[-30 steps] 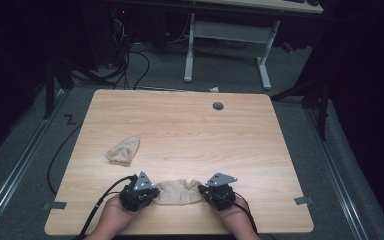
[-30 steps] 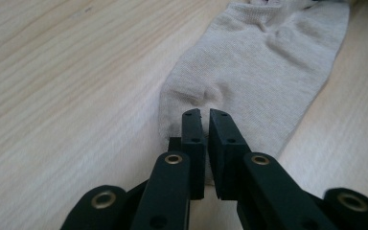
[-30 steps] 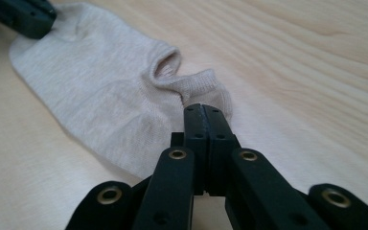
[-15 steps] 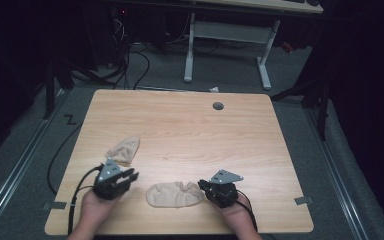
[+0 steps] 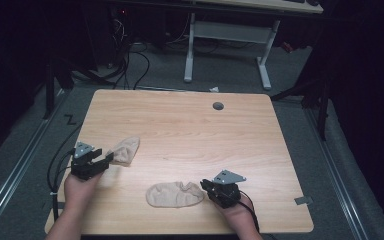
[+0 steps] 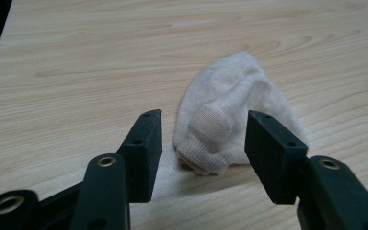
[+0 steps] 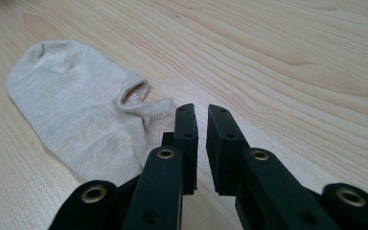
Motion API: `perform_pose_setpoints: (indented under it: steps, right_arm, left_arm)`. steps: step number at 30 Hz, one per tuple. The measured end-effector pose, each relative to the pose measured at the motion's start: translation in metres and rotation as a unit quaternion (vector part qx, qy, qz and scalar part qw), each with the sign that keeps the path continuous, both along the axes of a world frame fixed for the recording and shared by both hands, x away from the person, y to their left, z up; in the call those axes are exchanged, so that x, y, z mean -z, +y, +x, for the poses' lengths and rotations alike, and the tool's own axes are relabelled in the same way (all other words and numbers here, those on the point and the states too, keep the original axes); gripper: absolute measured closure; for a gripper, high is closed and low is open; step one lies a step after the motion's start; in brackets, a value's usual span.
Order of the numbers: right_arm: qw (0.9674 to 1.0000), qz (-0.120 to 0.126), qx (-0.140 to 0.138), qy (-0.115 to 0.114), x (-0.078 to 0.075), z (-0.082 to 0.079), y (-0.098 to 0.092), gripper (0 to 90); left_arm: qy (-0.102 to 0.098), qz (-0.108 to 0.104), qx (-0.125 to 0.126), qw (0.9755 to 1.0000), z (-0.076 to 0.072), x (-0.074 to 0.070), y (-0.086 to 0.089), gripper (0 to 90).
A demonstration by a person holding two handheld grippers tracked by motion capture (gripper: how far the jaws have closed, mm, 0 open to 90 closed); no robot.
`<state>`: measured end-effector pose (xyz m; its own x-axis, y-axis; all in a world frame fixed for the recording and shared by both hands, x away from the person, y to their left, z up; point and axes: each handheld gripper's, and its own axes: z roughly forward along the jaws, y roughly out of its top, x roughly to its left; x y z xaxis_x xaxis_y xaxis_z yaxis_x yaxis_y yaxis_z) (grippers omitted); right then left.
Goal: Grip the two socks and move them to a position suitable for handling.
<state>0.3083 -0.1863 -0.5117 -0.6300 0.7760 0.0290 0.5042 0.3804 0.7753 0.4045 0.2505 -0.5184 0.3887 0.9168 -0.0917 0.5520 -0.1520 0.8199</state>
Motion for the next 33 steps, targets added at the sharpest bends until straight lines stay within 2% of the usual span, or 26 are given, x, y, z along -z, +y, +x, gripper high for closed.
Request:
perform_pose_setpoints:
  steps: [3,4,7,9,11,12,14,16,19,20,22,23,24,25,26,27,28,29,32,33]
  right_arm:
    - [1.0000,0.000,0.001,0.002,0.000,0.000,0.001,83.1]
    - [1.0000,-0.002,0.000,0.002,0.001,0.000,0.002,83.1]
    - [1.0000,-0.002,0.000,0.003,0.001,-0.001,0.003,83.0]
    - [1.0000,-0.003,0.000,0.005,0.001,0.000,0.004,83.0]
    - [1.0000,-0.003,0.001,0.005,0.001,0.000,0.004,83.1]
    - [1.0000,-0.003,0.000,0.004,0.001,0.000,0.004,83.1]
    - [1.0000,-0.003,0.000,0.003,0.001,0.000,0.004,83.0]
    - [1.0000,-0.002,0.001,0.001,0.000,-0.001,0.004,83.1]
    - [1.0000,-0.001,0.001,-0.001,0.000,0.000,0.004,83.0]
    - [1.0000,-0.002,0.000,-0.003,-0.001,0.000,0.004,83.0]
    - [1.0000,-0.001,0.000,-0.003,-0.001,0.000,0.004,82.8]
    - [1.0000,0.000,0.001,-0.003,-0.001,0.000,0.004,82.7]
    - [1.0000,0.000,0.002,-0.003,-0.001,0.000,0.005,82.7]
    - [1.0000,0.000,0.001,-0.004,-0.002,0.000,0.005,82.5]
    - [1.0000,0.000,0.001,-0.004,-0.002,0.000,0.006,82.0]
    - [1.0000,0.000,0.001,-0.004,-0.002,0.000,0.006,82.0]
    - [1.0000,-0.002,-0.001,-0.005,-0.002,0.000,0.007,82.0]
    - [1.0000,-0.002,-0.001,-0.005,-0.002,0.000,0.007,82.0]
    - [1.0000,-0.003,-0.002,-0.006,-0.002,-0.001,0.008,82.0]
    - [1.0000,-0.002,-0.002,-0.006,-0.002,0.000,0.008,82.0]
  left_arm:
    - [0.022,-0.010,0.002,0.9997,0.005,0.006,0.000,47.7]
    - [0.031,-0.022,0.007,0.9992,0.007,0.008,0.000,52.8]
    - [0.037,-0.028,0.018,0.9987,0.007,0.008,-0.001,60.3]
    - [0.038,-0.025,0.024,0.9987,0.006,0.007,-0.001,72.9]
    - [0.037,-0.032,0.028,0.9984,0.004,0.005,-0.002,82.5]
    - [0.033,-0.037,0.030,0.9983,0.003,0.004,-0.003,84.3]
    - [0.024,-0.038,0.040,0.9982,-0.001,-0.001,-0.007,85.4]
    - [0.019,-0.029,0.051,0.9981,-0.004,-0.006,-0.012,86.3]
    - [-0.004,-0.016,0.084,0.9963,-0.015,-0.017,-0.033,86.5]
    - [-0.004,-0.016,0.084,0.9963,-0.015,-0.017,-0.033,86.5]
    - [-0.011,-0.014,0.110,0.9937,-0.022,-0.021,-0.050,86.5]
    - [-0.013,-0.006,0.129,0.9915,-0.027,-0.022,-0.062,86.5]
    - [-0.013,-0.006,0.129,0.9915,-0.027,-0.022,-0.062,86.5]
    - [-0.016,0.003,0.156,0.9876,-0.033,-0.022,-0.083,86.5]
    - [-0.016,0.004,0.164,0.9864,-0.035,-0.021,-0.090,86.5]
    - [-0.016,0.004,0.164,0.9864,-0.035,-0.021,-0.090,86.4]
    - [-0.015,0.008,0.185,0.9826,-0.040,-0.020,-0.108,86.4]
    - [-0.015,0.008,0.185,0.9826,-0.040,-0.020,-0.108,86.4]
    - [-0.017,0.017,0.216,0.9762,-0.043,-0.017,-0.140,86.3]
    - [-0.016,0.018,0.222,0.9747,-0.043,-0.016,-0.146,86.3]
